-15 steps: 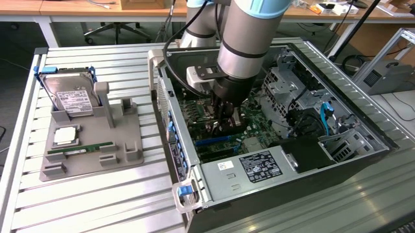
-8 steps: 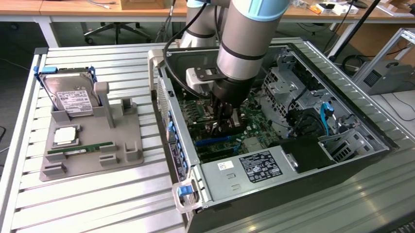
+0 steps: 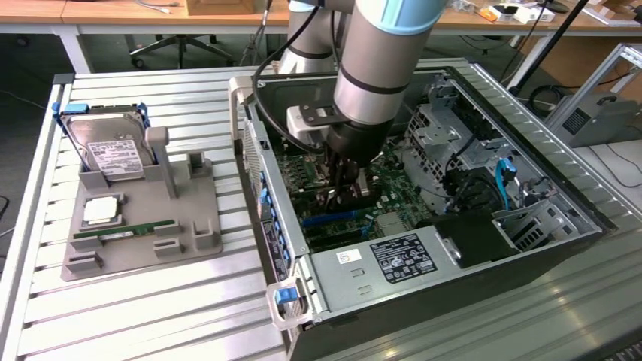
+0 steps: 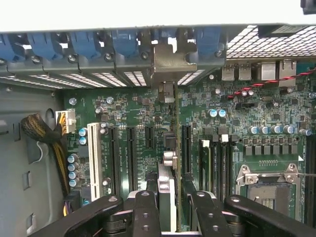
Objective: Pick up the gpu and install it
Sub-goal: 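Insert the gpu into the slot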
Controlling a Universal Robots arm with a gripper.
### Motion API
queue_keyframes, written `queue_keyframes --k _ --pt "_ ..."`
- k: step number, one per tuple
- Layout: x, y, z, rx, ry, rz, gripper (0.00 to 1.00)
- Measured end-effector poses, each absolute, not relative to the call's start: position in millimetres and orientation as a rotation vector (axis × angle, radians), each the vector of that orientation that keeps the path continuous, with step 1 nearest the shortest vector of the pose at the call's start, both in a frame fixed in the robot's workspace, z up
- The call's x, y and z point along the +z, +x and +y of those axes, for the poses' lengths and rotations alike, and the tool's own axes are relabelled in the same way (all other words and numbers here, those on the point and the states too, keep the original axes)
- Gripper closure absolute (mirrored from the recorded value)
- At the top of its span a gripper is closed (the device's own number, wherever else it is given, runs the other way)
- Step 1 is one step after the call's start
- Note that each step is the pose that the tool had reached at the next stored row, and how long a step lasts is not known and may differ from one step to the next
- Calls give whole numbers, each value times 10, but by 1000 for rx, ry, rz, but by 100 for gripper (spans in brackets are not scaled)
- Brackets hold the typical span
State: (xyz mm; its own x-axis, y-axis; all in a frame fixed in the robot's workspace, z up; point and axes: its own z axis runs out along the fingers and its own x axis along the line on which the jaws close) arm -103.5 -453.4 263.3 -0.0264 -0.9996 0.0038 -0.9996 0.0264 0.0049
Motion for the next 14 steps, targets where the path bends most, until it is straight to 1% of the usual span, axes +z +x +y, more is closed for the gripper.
queue_keyframes --k 14 --pt "2562 -1062 -4531 8 2184 -2242 70"
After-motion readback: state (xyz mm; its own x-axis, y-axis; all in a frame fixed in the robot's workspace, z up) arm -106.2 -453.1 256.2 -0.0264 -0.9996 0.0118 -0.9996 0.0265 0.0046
